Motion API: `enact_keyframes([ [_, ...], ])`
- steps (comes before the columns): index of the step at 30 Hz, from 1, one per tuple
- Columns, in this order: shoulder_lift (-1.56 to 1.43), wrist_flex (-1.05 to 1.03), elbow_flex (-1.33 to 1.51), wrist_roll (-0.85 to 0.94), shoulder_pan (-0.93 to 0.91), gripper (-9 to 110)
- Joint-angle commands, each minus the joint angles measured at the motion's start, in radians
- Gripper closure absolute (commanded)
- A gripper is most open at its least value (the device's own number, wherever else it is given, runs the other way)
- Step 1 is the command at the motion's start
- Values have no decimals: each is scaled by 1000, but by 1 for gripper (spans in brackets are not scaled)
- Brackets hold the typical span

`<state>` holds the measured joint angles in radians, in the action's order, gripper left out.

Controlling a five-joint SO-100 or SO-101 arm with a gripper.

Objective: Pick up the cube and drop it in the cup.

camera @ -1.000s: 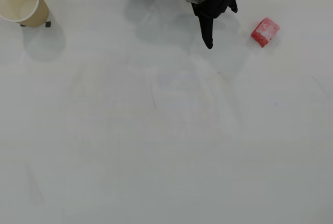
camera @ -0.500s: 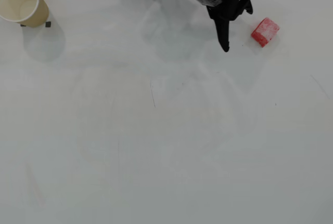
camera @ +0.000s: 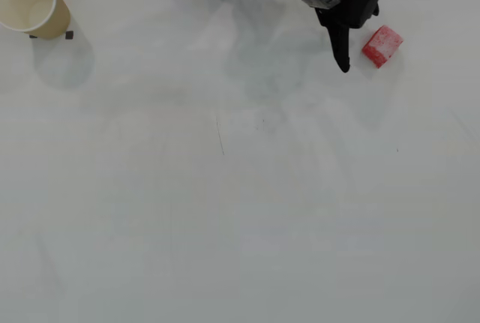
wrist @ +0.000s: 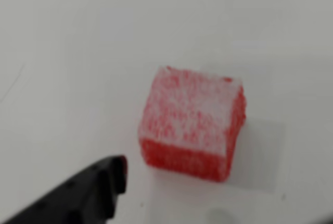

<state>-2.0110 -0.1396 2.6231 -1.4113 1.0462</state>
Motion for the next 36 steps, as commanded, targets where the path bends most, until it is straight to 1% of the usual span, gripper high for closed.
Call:
enact_keyframes([
  [1, 14, 37, -155, -6, 2, 54],
  [20, 252, 84, -319, -6, -28, 54],
  [27, 295, 86, -341, -6, -20, 54],
  [36, 290, 83, -341, -6, 35, 54],
])
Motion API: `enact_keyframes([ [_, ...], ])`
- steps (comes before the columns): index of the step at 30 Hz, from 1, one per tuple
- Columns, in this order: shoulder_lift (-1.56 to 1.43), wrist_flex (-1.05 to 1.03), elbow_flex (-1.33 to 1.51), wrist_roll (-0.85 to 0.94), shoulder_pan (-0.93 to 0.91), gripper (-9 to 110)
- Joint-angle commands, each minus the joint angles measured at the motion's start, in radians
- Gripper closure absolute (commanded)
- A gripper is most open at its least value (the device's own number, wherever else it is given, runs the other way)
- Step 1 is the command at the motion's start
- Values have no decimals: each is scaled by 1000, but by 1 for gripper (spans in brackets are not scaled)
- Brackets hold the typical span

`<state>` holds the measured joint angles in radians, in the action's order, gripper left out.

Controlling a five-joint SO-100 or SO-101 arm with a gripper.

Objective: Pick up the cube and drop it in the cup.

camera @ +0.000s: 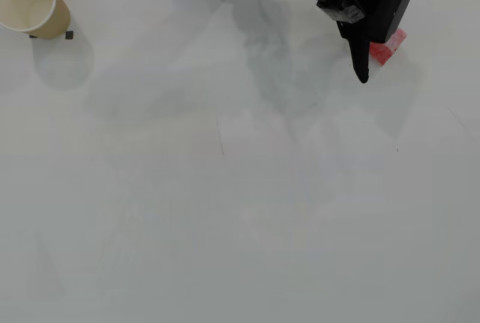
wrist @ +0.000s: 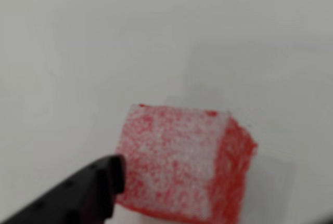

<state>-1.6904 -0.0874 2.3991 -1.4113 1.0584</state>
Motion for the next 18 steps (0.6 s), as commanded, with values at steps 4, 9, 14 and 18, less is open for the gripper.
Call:
enact_keyframes([
  [4, -23, 40, -121, -6, 41, 54],
  [9, -23, 46, -137, -6, 49, 54],
  [14, -21, 44, -135, -6, 48, 54],
  [18, -12, 46, -133, -6, 43, 54],
])
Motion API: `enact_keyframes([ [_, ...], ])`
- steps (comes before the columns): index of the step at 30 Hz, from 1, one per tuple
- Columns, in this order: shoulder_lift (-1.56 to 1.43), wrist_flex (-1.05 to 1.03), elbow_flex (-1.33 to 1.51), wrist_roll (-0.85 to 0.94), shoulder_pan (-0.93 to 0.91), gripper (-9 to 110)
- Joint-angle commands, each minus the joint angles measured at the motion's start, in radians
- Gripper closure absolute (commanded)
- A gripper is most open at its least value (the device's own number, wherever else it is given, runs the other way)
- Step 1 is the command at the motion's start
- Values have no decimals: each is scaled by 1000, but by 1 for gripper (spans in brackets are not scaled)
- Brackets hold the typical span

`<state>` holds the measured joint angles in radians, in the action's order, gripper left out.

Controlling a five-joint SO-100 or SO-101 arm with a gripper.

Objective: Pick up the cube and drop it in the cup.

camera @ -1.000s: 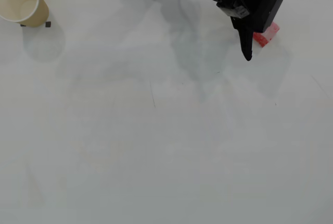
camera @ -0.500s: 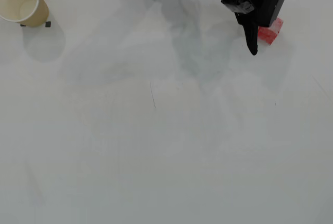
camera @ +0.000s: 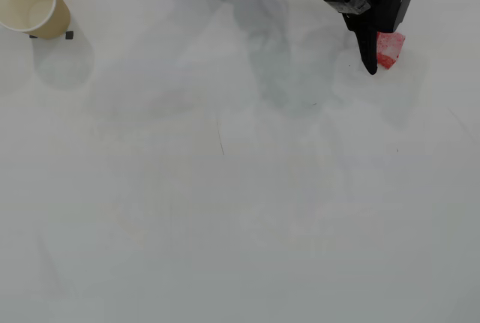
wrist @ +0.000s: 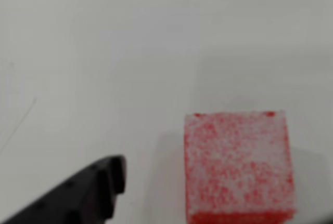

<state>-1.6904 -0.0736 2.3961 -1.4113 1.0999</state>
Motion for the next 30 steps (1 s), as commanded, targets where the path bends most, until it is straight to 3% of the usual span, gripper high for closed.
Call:
enact_keyframes([
  [1, -8, 32, -129, -6, 0, 54],
  [30, 124, 67, -179, -6, -103, 54],
])
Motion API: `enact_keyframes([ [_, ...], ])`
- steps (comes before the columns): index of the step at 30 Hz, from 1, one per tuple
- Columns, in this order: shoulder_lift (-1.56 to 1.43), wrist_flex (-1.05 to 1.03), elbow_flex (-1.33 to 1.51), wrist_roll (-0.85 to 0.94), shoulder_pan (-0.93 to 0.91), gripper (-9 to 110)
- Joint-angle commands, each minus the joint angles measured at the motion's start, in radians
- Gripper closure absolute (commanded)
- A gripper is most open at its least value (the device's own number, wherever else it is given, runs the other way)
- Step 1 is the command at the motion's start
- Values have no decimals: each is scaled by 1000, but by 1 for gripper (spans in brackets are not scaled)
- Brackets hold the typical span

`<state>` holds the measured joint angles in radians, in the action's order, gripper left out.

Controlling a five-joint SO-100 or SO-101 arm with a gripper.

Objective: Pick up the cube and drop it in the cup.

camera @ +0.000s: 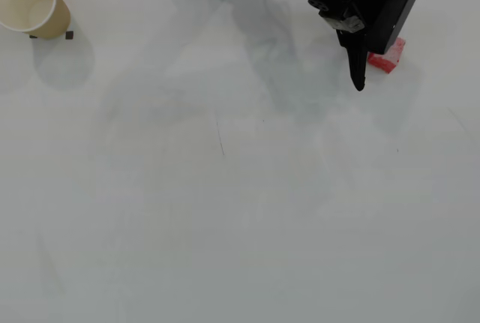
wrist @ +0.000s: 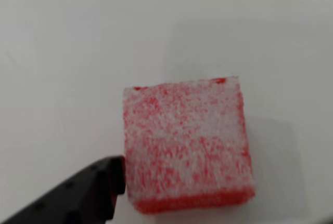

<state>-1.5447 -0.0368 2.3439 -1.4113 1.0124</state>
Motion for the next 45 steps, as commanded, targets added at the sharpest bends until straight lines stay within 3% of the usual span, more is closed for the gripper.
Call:
enact_keyframes([
  [1, -18, 31, -133, -6, -15, 54],
  [34, 44, 46, -212, -6, -23, 55],
  [38, 44, 37, -212, -6, -25, 80],
  [45, 44, 46, -210, -6, -31, 92],
])
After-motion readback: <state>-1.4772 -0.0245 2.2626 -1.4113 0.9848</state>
